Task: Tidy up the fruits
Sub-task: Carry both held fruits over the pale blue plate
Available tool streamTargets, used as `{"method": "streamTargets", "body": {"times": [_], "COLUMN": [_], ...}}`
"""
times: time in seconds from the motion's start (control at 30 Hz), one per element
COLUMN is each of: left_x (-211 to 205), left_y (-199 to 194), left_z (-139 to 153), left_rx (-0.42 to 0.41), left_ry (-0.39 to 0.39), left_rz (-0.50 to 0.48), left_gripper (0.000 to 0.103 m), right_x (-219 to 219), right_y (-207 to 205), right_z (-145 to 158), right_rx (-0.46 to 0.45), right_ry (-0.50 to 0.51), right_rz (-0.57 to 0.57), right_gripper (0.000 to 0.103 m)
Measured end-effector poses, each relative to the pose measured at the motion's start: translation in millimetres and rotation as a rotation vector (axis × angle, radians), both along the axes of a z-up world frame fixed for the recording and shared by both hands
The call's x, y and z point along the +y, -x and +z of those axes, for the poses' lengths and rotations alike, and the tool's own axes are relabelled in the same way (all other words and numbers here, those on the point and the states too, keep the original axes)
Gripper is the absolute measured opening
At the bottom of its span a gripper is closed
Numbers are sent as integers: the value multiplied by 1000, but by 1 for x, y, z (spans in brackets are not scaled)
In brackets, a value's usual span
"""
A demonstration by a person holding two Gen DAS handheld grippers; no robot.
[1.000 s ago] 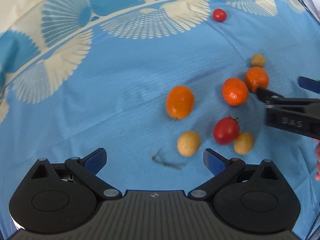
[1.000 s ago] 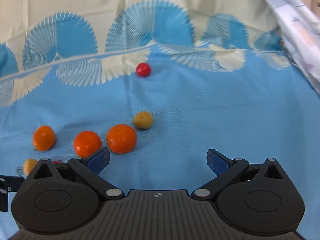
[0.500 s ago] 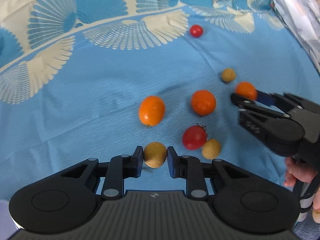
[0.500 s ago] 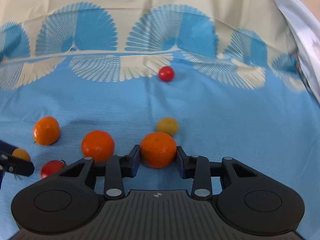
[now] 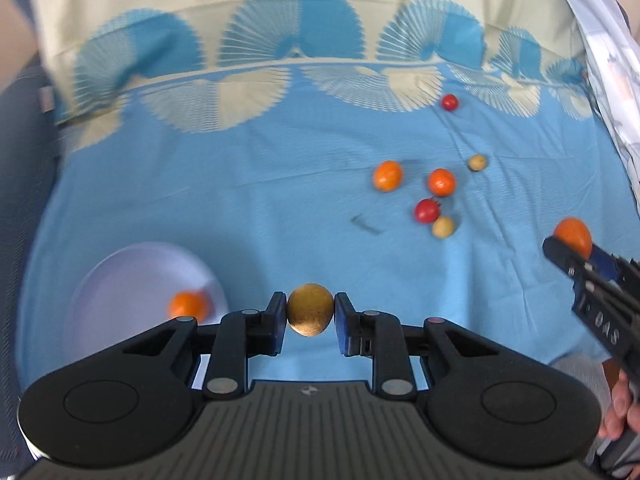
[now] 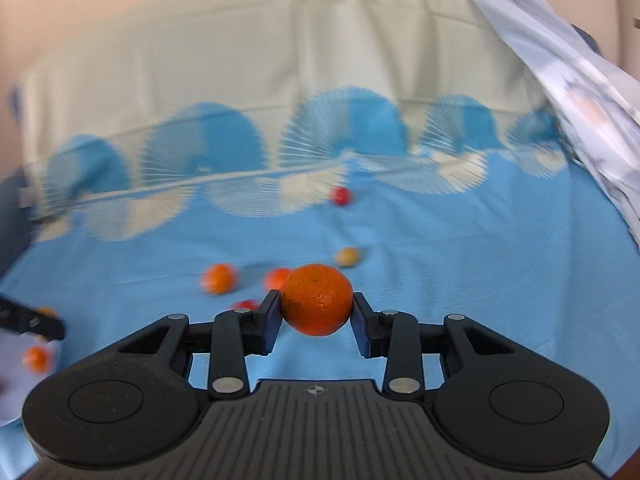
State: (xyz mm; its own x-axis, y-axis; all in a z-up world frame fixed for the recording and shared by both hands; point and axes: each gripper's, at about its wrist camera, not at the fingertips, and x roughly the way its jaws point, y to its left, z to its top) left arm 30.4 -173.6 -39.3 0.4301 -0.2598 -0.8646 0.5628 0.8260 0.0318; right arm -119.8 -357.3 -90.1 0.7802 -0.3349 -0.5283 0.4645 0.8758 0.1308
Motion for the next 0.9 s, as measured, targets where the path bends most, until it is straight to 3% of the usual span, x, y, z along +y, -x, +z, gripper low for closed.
{"method": "streamTargets", "body": {"times": [0.27,0.47,0.7,0.9], "left_x": [108,179,231,251], "left_y": [48,74,96,105], "left_z": [36,43,43,41], "left_rx": [-19,-15,-29,-24], "left_ry": [31,59,76,102], "left_rz": [135,213,269,288], "left_gripper": [28,28,28,28], "right_x": [105,175,229,252], "right_y": [24,38,52,59], "right_z": [51,66,68,73], "right_rx": [-49,-39,15,23], "right_ry": [-33,-35,-16,29], "right_rz": [242,384,473,498], "right_gripper": [38,38,38,38]}}
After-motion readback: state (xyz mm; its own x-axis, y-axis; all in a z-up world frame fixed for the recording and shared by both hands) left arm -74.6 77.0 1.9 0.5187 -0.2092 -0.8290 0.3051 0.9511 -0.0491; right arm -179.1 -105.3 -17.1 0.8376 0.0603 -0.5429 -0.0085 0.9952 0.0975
